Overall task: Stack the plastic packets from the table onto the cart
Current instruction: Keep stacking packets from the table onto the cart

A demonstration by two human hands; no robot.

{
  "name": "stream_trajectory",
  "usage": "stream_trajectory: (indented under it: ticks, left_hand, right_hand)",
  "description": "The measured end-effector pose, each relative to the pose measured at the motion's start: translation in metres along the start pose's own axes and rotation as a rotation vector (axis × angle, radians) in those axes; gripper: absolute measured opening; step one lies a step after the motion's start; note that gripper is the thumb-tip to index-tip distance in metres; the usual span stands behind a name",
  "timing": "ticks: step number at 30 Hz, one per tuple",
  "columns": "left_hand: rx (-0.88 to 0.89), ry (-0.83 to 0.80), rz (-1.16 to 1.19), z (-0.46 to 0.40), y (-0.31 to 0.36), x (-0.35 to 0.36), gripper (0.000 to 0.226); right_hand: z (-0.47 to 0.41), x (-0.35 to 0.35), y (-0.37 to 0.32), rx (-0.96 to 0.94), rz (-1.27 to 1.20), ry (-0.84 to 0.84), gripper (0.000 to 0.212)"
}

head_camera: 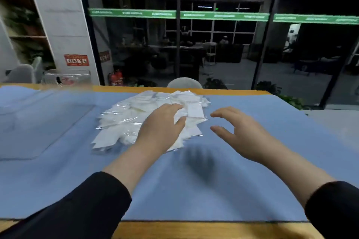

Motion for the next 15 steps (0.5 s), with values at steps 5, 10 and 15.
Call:
stream_trajectory:
  ticks: [5, 10, 15]
  left_hand:
    - [-0.248, 0.071, 0.099, -0.058, -0.085, -0.010, 0.043]
    - [-0.283, -0.036, -0.131, -0.071, -0.123, 0.036, 0.053]
    - [-0.188, -0.049, -0.215, -0.075, -0.121, 0.047, 0.055]
  right_hand:
    - [-0.076, 0.083, 0.019, 0.203, -0.022, -0.112, 0.064]
    - [-0.128, 0.130, 0.074, 0.387, -0.055, -0.082, 0.071]
    - [-0.184, 0.148, 0.099, 0.373, -0.173, 0.012, 0.088]
Point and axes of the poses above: each hand's wrist, its own z-axis away from the middle knuckle, its own x-axis out of the palm, y = z × x, the point moved 8 cm from there along -z, towards the middle knuckle, and after that the axes turned 7 degrees about y, right-handed, at the moved point
